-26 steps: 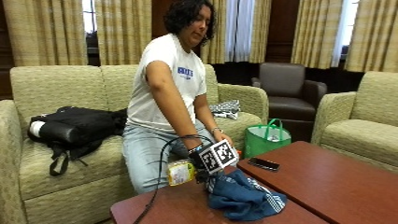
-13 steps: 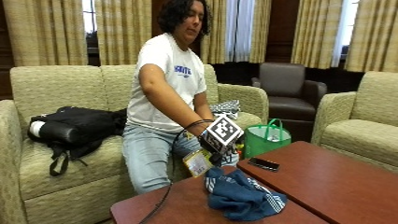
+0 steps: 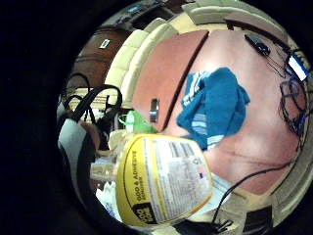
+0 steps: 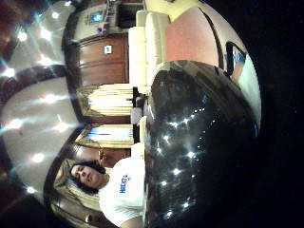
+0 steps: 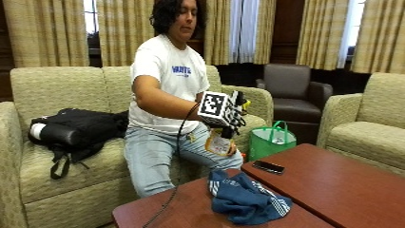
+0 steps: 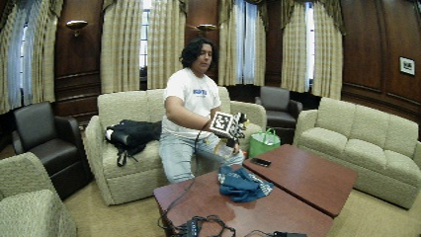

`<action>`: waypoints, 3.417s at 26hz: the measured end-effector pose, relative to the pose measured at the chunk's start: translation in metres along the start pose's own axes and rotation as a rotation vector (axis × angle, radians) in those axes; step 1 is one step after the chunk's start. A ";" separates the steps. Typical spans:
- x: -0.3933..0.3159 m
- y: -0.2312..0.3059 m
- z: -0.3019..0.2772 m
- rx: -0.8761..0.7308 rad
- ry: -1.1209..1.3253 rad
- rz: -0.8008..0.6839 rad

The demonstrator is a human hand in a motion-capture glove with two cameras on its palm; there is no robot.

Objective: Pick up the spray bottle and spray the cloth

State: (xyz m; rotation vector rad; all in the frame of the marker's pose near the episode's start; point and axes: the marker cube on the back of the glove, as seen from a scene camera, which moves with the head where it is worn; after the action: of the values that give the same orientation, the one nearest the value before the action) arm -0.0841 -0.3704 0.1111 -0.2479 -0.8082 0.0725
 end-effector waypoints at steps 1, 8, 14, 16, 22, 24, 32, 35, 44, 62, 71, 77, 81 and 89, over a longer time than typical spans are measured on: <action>-0.003 0.001 -0.002 0.016 -0.021 -0.018; -0.012 0.009 -0.006 0.121 -0.157 -0.115; -0.019 0.021 0.002 0.208 -0.231 -0.197; -0.019 0.023 0.003 0.240 -0.247 -0.214; -0.015 0.025 0.018 0.292 -0.308 -0.220; -0.012 0.024 0.029 0.298 -0.307 -0.219; 0.000 0.013 0.097 0.288 -0.279 -0.198; 0.006 0.009 0.120 0.298 -0.291 -0.182; 0.037 0.008 0.185 0.329 -0.305 -0.113; 0.067 0.010 0.248 0.407 -0.214 -0.121; 0.063 -0.019 0.253 0.460 -0.141 -0.156; 0.062 -0.039 0.254 0.452 -0.141 -0.158; 0.060 -0.050 0.257 0.435 -0.135 -0.165; 0.058 -0.068 0.260 0.410 -0.130 -0.151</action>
State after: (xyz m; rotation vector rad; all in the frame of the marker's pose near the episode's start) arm -0.2338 -0.3774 0.3412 0.2067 -0.9189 0.1111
